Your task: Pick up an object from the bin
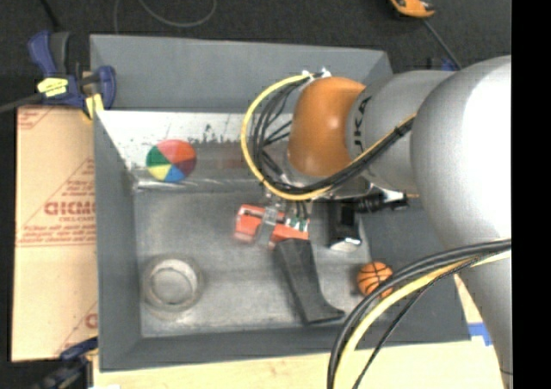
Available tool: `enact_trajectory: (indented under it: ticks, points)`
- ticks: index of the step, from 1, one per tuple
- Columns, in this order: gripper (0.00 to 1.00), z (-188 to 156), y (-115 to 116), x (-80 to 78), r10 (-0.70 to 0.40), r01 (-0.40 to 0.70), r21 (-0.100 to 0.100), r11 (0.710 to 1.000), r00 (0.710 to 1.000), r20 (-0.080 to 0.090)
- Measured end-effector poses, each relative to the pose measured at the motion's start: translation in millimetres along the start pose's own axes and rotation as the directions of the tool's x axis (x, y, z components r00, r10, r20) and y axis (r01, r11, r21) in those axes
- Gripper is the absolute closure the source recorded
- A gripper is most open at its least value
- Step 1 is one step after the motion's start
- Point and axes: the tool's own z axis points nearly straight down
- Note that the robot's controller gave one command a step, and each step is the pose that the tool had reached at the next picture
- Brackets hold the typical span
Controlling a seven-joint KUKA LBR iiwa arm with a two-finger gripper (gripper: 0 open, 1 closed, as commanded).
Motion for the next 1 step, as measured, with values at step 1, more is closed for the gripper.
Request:
enact_trajectory:
  ticks: [1]
  points:
    - [1.00, -133.7, -21.8, -2.1, 0.006, -0.006, 0.002, 1.000, 1.000, -0.001]
